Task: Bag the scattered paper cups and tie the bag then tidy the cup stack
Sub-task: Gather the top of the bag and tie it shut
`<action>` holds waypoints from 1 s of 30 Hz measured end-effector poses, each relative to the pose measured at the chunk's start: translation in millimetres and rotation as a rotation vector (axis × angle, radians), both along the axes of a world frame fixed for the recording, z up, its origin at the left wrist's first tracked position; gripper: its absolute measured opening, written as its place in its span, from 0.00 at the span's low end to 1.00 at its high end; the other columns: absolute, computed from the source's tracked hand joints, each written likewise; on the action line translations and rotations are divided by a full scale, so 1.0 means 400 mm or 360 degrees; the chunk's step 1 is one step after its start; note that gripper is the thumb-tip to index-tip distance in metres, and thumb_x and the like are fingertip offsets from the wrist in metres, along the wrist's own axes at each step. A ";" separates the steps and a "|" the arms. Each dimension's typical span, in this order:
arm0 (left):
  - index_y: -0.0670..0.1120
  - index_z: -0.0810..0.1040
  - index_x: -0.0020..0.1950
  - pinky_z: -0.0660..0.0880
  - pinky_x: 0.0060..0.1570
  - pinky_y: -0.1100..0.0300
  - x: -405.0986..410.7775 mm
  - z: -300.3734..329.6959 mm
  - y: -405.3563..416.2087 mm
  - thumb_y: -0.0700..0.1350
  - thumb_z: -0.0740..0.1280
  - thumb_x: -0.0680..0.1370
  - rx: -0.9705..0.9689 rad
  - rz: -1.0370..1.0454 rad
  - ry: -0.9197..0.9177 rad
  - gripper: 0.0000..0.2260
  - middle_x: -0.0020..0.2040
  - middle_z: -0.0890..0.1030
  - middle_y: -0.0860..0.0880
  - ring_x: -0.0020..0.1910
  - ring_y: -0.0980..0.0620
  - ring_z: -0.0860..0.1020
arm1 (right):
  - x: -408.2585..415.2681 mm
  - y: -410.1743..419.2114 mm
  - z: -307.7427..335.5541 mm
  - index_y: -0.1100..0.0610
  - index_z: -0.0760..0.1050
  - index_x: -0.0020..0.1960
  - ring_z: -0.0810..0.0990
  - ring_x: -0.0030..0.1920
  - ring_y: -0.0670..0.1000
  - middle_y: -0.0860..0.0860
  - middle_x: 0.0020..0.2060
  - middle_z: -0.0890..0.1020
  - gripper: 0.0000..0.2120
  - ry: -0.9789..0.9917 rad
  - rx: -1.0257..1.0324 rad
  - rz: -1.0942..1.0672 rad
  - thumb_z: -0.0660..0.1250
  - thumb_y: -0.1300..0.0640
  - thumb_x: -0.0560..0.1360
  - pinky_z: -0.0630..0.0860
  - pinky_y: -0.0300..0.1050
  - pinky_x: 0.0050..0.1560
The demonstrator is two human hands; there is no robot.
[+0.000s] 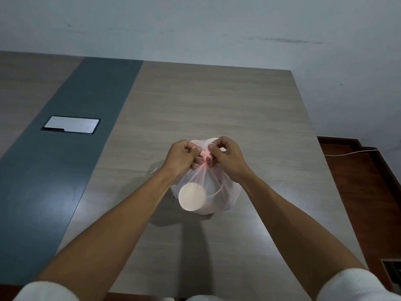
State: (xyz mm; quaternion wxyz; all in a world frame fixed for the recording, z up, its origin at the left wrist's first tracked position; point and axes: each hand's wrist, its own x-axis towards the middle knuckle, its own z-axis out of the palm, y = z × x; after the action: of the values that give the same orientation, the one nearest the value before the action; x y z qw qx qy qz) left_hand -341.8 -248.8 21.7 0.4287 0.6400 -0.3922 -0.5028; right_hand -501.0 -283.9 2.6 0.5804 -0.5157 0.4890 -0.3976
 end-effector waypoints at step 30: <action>0.42 0.81 0.47 0.73 0.38 0.50 0.044 -0.014 -0.026 0.39 0.61 0.79 -0.0571 -0.0611 -0.1571 0.09 0.41 0.76 0.44 0.40 0.42 0.76 | 0.094 0.019 -0.024 0.65 0.72 0.61 0.77 0.48 0.51 0.55 0.63 0.65 0.12 0.0804 -0.0739 0.0083 0.65 0.70 0.77 0.77 0.39 0.51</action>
State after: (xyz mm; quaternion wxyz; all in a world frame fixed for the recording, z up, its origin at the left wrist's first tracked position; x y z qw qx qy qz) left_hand -324.3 -259.2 16.2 0.1970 0.6336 -0.7354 -0.1379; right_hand -463.2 -276.2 -7.1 0.3181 -0.7286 0.5003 -0.3429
